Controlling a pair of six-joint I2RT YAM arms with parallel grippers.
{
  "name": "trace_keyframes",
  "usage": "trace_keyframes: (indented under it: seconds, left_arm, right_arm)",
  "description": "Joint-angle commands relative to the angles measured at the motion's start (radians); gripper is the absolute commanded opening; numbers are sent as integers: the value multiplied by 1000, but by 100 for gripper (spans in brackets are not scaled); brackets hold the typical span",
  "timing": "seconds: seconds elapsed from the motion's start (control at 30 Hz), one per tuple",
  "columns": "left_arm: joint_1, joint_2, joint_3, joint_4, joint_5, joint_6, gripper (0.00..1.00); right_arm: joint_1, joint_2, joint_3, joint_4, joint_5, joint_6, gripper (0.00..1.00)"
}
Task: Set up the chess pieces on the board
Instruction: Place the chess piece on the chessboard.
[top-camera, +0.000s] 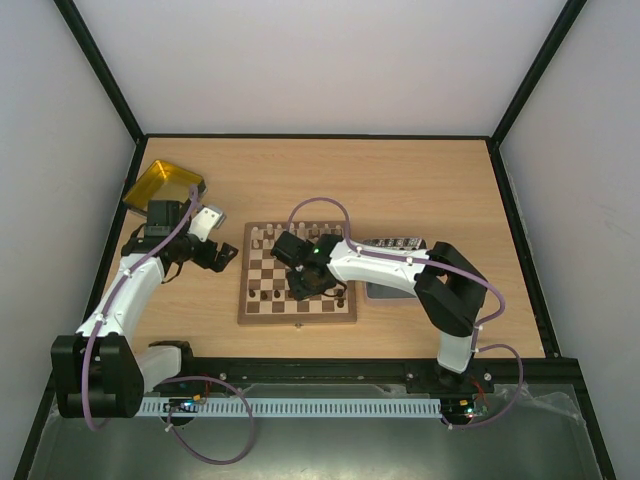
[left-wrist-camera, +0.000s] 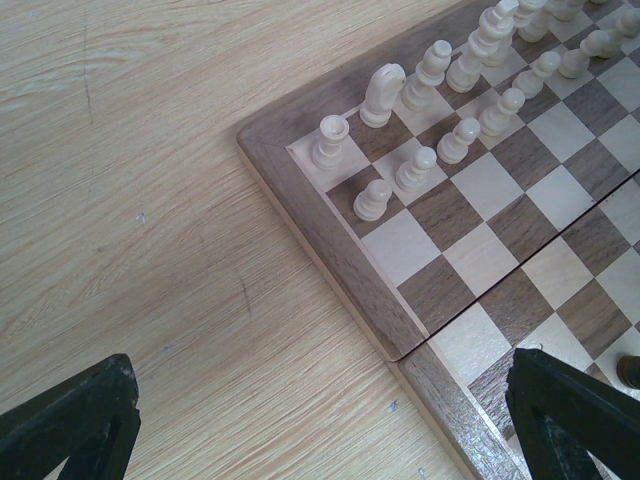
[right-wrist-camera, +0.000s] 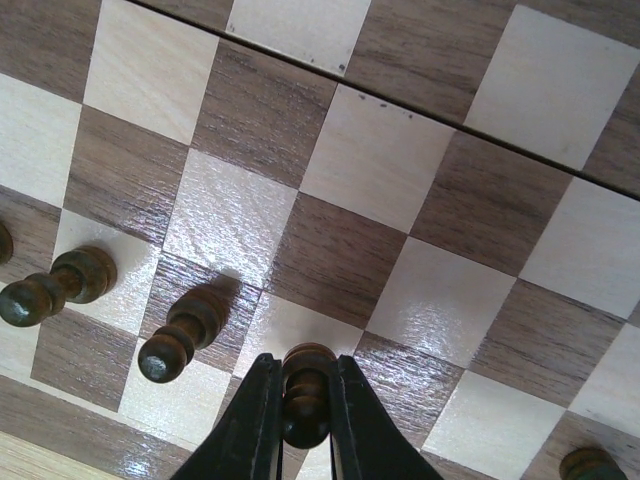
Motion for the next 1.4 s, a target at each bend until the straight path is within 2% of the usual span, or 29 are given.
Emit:
trace_keyframes:
  seconds: [0.0,0.6,0.87,1.37]
  left_arm:
    - [1,-16,-15,7,16,1,100]
    - [1,-16,-14,6,18,2,100]
    - [1,-13,-15,7,19,2,100]
    - [1,-16,-15,7,17,0,100]
  right_arm:
    - [9,14,-23,12,-3,-2,9]
    - [14,16,-25,29,-8,-2,11]
    - [14,17,-24,34,-15,22,21]
    - [16,4,-34,42,-23,28,20]
